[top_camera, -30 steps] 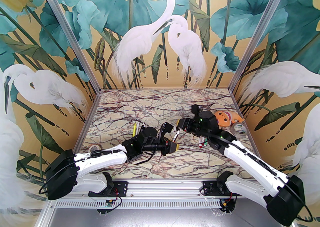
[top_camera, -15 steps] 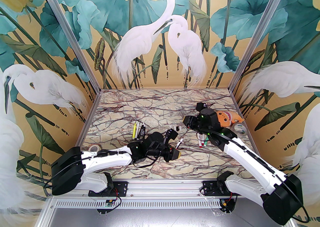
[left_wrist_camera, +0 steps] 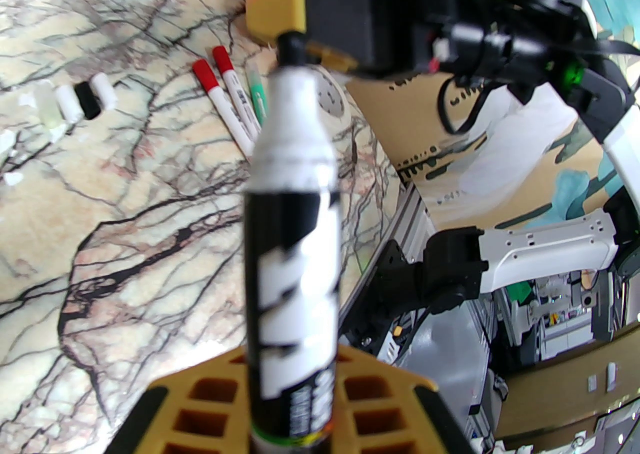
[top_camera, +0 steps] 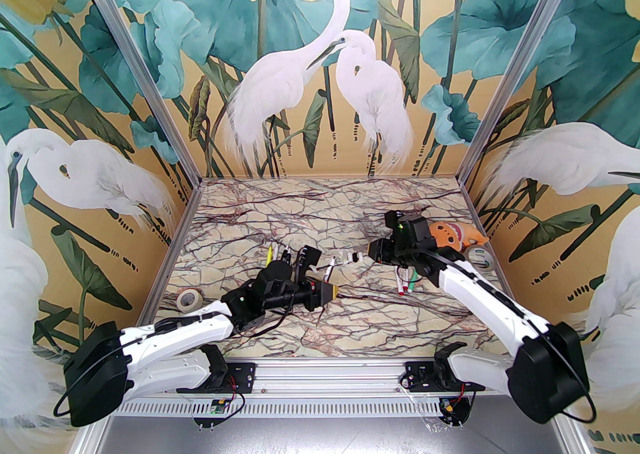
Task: Open the pen caps
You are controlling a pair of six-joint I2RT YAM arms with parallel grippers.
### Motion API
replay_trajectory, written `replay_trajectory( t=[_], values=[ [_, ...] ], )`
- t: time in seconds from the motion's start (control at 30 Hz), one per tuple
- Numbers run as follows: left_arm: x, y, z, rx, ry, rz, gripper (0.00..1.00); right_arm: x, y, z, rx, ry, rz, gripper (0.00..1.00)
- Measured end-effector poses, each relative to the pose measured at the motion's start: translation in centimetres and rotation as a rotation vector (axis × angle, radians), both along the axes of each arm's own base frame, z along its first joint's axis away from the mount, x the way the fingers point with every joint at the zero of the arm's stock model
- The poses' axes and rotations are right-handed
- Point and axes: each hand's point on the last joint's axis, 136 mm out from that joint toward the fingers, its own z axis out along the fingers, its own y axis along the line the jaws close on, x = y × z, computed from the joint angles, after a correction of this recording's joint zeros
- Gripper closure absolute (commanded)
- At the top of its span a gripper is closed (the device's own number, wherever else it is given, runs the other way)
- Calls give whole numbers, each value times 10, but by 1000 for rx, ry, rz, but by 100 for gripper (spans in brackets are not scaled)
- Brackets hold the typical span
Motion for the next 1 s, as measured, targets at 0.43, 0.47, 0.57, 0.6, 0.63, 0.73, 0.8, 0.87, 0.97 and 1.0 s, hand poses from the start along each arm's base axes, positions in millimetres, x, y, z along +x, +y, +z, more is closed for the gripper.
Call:
replay_trajectory(
  t=[0.43,0.47,0.57,0.6,0.63,0.73,0.8,0.87,0.97,1.0],
  values=[
    [6,21,0,-3,4,53,100,38,0,-52,-88,135,49,83],
    [6,21,-1,-1,3,52,100,41,0,-57,-93,146,52,83],
    [6,21,-1,2,4,52,100,47,0,-70,-109,181,55,83],
    [6,21,-1,2,4,52,100,48,0,-73,-113,189,55,83],
    [6,21,-1,3,2,51,100,50,0,-77,-119,199,56,83],
    [6,21,-2,7,-5,48,100,53,-1,-85,-129,219,58,83],
    [6,21,-3,13,-8,45,100,55,-1,-89,-135,232,58,82],
    [6,20,-8,26,-4,43,100,56,-1,-91,-141,243,60,82],
    [8,20,-13,44,-7,43,100,56,-2,-90,-145,248,63,82],
    [9,20,-14,50,-9,45,100,56,-2,-88,-147,247,67,82]
  ],
)
